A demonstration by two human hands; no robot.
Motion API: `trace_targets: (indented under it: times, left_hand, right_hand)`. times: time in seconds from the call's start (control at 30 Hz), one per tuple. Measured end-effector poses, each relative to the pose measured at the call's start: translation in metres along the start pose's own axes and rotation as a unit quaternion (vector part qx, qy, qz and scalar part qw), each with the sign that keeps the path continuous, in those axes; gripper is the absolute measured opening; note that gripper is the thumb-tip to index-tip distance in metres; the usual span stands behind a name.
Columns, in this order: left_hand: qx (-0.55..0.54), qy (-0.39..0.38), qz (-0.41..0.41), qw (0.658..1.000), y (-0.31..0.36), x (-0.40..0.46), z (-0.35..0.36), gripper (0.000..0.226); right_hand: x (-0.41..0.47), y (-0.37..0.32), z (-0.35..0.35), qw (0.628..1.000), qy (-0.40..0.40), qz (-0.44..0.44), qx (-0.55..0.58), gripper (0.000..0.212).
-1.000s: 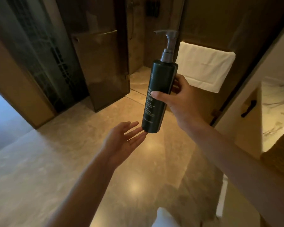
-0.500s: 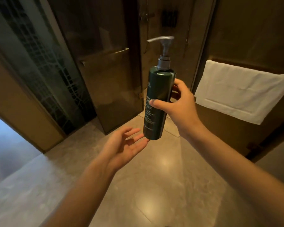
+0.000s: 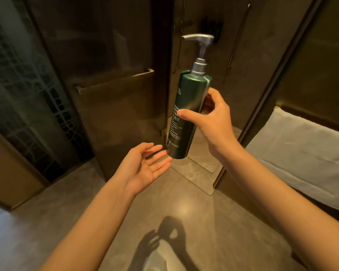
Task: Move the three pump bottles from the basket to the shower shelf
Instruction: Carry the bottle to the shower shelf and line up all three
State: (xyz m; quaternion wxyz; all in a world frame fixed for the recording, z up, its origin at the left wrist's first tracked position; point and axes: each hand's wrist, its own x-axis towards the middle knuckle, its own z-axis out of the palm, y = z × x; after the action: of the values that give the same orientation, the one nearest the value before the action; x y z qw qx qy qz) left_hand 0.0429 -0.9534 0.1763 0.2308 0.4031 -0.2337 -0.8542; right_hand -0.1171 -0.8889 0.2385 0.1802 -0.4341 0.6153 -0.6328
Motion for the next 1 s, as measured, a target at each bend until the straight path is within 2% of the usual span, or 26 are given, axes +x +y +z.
trace_targets:
  times: [0.23, 0.47, 0.7, 1.0]
  left_hand:
    - [0.026, -0.058, -0.025, 0.998, 0.108, 0.136, 0.054, 0.033]
    - [0.063, -0.089, -0.085, 0.990, 0.149, 0.287, 0.114, 0.032]
    - [0.099, -0.086, -0.088, 0.987, 0.206, 0.409, 0.208, 0.037]
    - [0.081, -0.062, -0.075, 0.992, 0.262, 0.538, 0.282, 0.032]
  right_hand:
    - [0.152, 0.028, 0.010, 0.997, 0.067, -0.011, -0.034, 0.063]
    - [0.278, 0.109, -0.022, 0.990, 0.128, 0.039, -0.048, 0.063]
    - [0.421, 0.170, -0.062, 0.984, 0.172, 0.046, -0.016, 0.068]
    - [0.575, 0.232, -0.084, 0.988, 0.144, 0.052, -0.007, 0.067]
